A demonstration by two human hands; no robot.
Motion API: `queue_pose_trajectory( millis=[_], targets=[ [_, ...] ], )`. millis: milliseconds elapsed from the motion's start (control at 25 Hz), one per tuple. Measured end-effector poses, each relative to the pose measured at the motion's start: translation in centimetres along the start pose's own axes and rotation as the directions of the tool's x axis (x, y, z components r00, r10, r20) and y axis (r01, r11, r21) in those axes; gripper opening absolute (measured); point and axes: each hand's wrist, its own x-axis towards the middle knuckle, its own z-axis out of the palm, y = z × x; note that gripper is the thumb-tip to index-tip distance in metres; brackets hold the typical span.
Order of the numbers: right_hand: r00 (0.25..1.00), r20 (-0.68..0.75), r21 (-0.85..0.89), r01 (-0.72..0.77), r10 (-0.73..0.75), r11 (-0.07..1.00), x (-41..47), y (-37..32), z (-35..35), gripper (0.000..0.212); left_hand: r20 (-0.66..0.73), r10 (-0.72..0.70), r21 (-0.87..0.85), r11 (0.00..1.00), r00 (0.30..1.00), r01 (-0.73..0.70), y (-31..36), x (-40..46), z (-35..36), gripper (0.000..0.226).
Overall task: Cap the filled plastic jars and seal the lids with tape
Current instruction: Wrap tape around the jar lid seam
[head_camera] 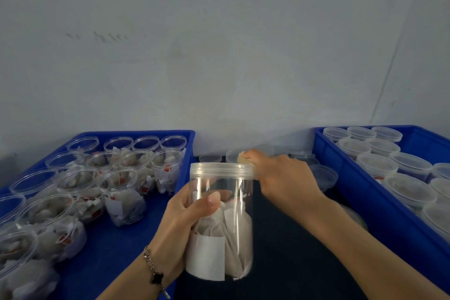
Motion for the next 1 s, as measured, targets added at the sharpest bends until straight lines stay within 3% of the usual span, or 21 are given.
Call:
queue_pose_trajectory(
  millis=[120,200,240,320,400,480,600,760,840,920,1000],
  targets=[
    [1.0,-0.006,0.081,0.005,-0.005,0.997,0.1,-0.9,0.5,0.027,0.021,0.0,-0.017,1.0,1.0,0.0,0.2,0.3,0.3,0.09],
    [1.0,0.013,0.158,-0.004,0.002,0.987,0.3,-1.3,0.7,0.023,0.11,0.003,0.041,0.999,0.994,-0.008,-0.5,0.7,-0.5,0.042],
    [1.0,0.03,0.186,-0.012,0.007,0.982,0.3,-1.5,0.7,0.023,0.049,-0.005,-0.006,1.0,0.999,0.005,-0.7,0.1,-0.9,0.023],
    [0.998,0.052,0.226,-0.036,0.025,0.973,0.1,-1.6,0.6,0.023,0.048,-0.038,0.093,0.995,0.998,0.033,-1.0,-0.1,-1.3,0.024],
    [0.998,0.025,0.256,-0.07,0.065,0.964,-0.3,-1.7,0.5,0.021,0.093,-0.062,0.102,0.993,0.994,0.052,0.0,0.5,-0.4,0.075],
    [0.993,-0.005,0.246,-0.115,0.12,0.962,-0.6,-1.8,0.5,0.021,0.026,0.002,0.151,0.989,1.0,-0.006,-0.4,0.4,-0.8,0.096],
    [0.984,-0.026,0.251,-0.164,0.176,0.954,-0.9,-2.0,0.7,0.02,-0.035,0.143,0.167,0.977,0.989,-0.135,-0.9,0.4,-0.5,0.104],
    [0.984,-0.014,0.16,-0.174,0.178,0.972,-1.0,-3.2,1.2,0.019,-0.009,0.328,0.32,0.896,0.945,-0.308,-1.0,-0.7,0.9,0.061],
    [0.984,0.012,0.128,-0.179,0.179,0.975,-1.1,-3.7,1.3,0.028,-0.045,0.293,0.338,0.904,0.955,-0.262,-1.1,-0.5,1.2,0.074],
    [0.99,0.002,0.092,-0.138,0.138,0.986,-1.3,-3.6,1.2,0.042,-0.17,0.251,0.353,0.918,0.953,-0.179,-1.3,-0.1,0.9,0.088],
    [0.995,-0.011,0.13,-0.099,0.101,0.987,-1.6,-3.0,0.6,0.051,-0.233,0.176,0.363,0.928,0.957,-0.082,-1.2,0.3,0.3,0.087]
  ],
)
